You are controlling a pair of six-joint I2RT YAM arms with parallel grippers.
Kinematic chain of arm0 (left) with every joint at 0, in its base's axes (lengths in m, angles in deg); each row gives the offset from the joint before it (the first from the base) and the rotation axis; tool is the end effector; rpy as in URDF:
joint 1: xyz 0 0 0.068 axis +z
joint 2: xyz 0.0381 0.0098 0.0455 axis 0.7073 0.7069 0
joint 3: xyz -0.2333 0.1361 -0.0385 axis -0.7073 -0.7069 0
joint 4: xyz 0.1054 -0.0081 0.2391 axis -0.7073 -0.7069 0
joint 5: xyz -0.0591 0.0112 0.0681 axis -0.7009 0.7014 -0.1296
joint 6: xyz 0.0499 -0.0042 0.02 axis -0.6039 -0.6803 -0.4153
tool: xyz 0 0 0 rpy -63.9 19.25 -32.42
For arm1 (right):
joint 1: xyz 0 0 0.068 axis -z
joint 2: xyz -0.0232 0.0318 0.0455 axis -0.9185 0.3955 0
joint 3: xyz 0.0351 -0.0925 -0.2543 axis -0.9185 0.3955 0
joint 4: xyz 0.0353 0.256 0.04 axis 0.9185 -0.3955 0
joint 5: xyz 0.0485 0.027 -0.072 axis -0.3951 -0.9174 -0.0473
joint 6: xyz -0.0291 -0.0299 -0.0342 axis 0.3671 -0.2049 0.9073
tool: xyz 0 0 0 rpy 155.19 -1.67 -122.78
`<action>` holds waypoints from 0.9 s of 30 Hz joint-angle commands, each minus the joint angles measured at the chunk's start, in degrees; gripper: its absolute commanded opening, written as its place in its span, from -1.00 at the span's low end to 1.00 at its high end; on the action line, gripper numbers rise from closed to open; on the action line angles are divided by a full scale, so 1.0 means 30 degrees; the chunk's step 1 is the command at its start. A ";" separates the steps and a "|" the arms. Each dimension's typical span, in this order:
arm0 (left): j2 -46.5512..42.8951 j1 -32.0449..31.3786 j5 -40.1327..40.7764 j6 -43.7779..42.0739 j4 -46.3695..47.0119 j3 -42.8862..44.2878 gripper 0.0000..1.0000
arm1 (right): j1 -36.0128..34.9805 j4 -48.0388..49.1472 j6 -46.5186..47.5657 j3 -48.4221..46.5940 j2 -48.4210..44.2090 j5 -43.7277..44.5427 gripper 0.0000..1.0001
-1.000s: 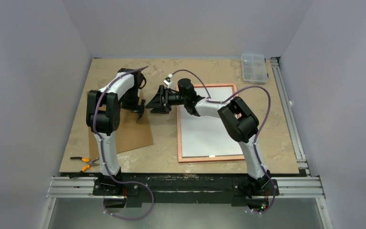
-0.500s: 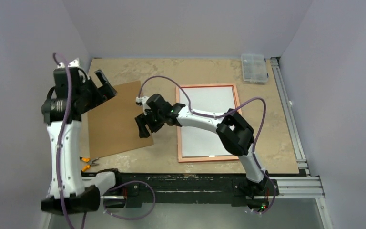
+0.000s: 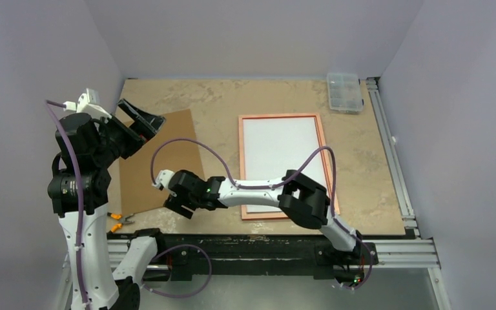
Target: Put the photo into the frame
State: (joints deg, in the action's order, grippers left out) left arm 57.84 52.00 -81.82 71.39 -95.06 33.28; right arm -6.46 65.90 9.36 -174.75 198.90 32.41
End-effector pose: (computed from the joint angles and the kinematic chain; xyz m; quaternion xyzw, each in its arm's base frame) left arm 0.1211 0.0046 0.4574 -0.2669 0.7807 -0.2800 0.4907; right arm 0.1464 0.4675 0.1877 -0.5229 0.7617 0.1784 0.3384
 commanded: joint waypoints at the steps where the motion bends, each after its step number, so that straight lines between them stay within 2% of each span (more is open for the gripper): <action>1: -0.0007 0.0015 -0.1325 0.0698 0.1067 -0.0019 1.00 | -0.0553 0.0814 0.1757 -0.1472 0.1105 0.3938 0.52; 8: 0.0266 0.0001 -0.1565 0.0237 0.0833 -0.0254 1.00 | -0.0718 -0.0818 0.1329 -0.4742 0.4006 0.9138 0.55; 11: 0.0529 0.0007 -0.1596 -0.0118 0.0552 -0.0211 1.00 | -0.0088 -0.1327 0.0592 -0.4939 0.4217 0.9895 0.55; 16: 0.1003 -0.0006 -0.1187 -0.1022 -0.0268 0.0147 1.00 | 0.2876 -0.1925 -0.2111 -0.3786 0.3398 0.8761 0.55; 20: 0.1758 0.0014 -0.1047 -0.1679 -0.0660 -0.0013 1.00 | 0.5704 -0.2885 -0.3793 -0.4106 0.3366 0.6965 0.54; 27: 0.3612 -0.0008 0.0459 -0.2349 -0.0293 -0.2317 1.00 | 0.8166 -0.2517 -0.4272 -0.3208 0.1405 0.2788 0.55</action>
State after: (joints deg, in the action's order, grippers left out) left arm 65.38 52.00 -84.02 67.02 -96.57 30.11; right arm 16.99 61.51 -1.26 -186.90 208.95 49.13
